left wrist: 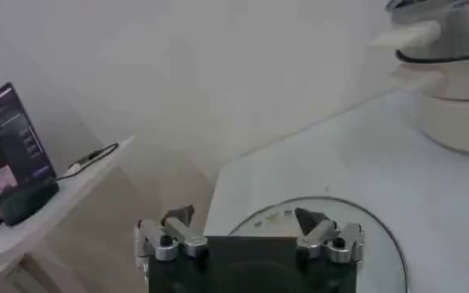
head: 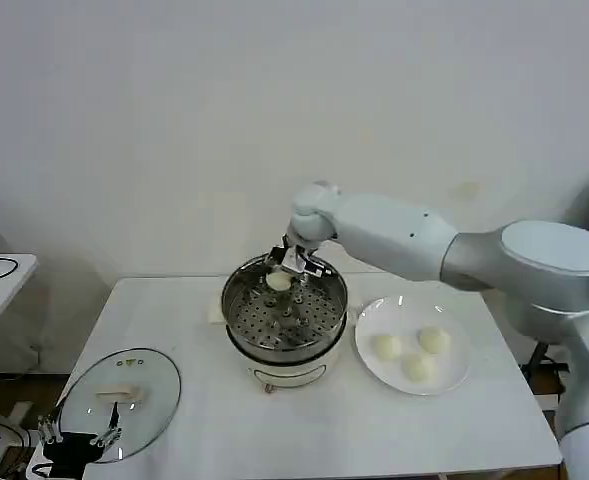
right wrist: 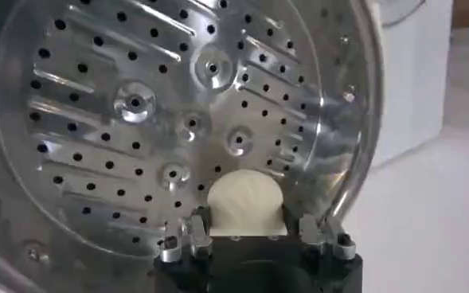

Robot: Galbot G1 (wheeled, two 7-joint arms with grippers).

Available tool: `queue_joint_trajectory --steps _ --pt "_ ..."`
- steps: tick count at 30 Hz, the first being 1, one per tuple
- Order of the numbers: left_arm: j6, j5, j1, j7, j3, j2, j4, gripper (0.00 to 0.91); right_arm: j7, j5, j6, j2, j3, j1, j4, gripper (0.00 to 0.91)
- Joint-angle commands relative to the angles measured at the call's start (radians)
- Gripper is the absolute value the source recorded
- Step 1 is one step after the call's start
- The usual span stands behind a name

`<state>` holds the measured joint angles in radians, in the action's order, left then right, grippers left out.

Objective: Take steamed baozi put them in steamer then cover it.

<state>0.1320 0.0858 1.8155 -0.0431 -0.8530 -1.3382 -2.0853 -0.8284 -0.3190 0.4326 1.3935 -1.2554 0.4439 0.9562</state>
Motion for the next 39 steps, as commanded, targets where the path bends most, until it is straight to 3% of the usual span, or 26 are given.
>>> queue_joint_trajectory --steps 1,13,15,23,32,36,39 --pt "0.001 -0.001 -0.002 0.000 -0.003 0.002 0.000 0.907 0.020 -0.069 0.056 0.024 0.006 -0.021 -0.057 0.605" --pt "0.001 0.000 -0.005 0.000 -0.002 0.001 0.003 0.907 0.020 -0.100 0.073 0.046 0.017 -0.042 -0.104 0.615" --pt "0.001 0.000 -0.003 0.000 -0.001 0.001 0.002 0.907 0.022 -0.102 0.080 0.051 0.024 -0.049 -0.118 0.907" --pt "0.001 0.002 -0.002 0.000 0.000 -0.001 -0.001 0.907 0.022 -0.047 0.073 0.023 0.031 -0.025 -0.079 0.907" --pt "0.002 0.006 -0.003 0.001 0.020 -0.008 -0.013 0.907 -0.071 0.237 -0.198 -0.150 -0.031 0.215 0.258 0.907" --pt "0.003 0.011 -0.001 0.001 0.034 -0.006 -0.028 0.907 -0.086 0.327 -0.306 -0.279 -0.076 0.309 0.399 0.907" --pt "0.005 0.010 0.005 0.003 0.037 0.001 -0.046 0.907 -0.091 0.377 -0.393 -0.433 -0.123 0.363 0.495 0.907"
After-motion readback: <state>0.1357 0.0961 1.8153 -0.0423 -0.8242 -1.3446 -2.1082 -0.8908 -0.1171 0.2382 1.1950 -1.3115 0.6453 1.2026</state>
